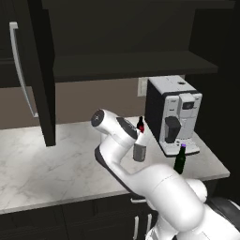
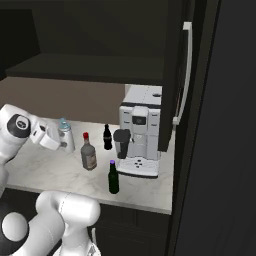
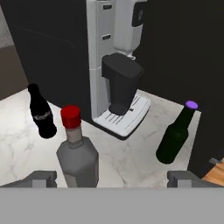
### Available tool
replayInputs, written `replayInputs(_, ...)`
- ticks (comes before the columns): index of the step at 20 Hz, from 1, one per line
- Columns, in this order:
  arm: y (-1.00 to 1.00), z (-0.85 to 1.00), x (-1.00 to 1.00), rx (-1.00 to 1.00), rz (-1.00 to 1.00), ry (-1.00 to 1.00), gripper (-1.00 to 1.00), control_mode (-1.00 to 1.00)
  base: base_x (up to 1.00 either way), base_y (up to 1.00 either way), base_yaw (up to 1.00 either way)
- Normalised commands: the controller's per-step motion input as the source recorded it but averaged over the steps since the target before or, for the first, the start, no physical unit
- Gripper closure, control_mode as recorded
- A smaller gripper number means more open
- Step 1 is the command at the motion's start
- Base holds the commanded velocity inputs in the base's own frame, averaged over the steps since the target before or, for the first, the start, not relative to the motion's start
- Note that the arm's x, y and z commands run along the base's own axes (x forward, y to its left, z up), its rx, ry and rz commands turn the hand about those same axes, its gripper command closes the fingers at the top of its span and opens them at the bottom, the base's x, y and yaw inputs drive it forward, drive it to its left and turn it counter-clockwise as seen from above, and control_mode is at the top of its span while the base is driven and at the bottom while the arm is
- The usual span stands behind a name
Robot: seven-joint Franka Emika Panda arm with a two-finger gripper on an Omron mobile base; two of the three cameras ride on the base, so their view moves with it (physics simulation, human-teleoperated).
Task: Sort all alcoholic drinks to one cabinet, and non-alcoholic drinks to the other.
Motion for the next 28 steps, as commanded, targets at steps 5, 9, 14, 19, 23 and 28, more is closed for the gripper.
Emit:
replayInputs(5,-0.16,-0.10,0.08,-0.02,-0.04,0.00,-1.00,-1.00,0.00,0.00,0.00)
replayInputs(9,-0.14,-0.07,0.07,-0.02,-0.04,0.00,-1.00,-1.00,0.00,0.00,0.00)
replayInputs(14,-0.11,-0.05,0.07,-0.02,-0.03,0.00,-1.00,-1.00,0.00,0.00,0.00)
replayInputs(19,-0.01,-0.05,0.10,-0.01,-0.02,0.00,-1.00,-1.00,0.00,0.00,0.00)
replayInputs(23,-0.02,-0.04,0.07,0.00,-0.01,0.00,-1.00,-1.00,0.00,0.00,0.00)
replayInputs(28,-0.03,-0.03,0.08,0.00,0.00,0.00,-1.00,-1.00,0.00,0.00,0.00)
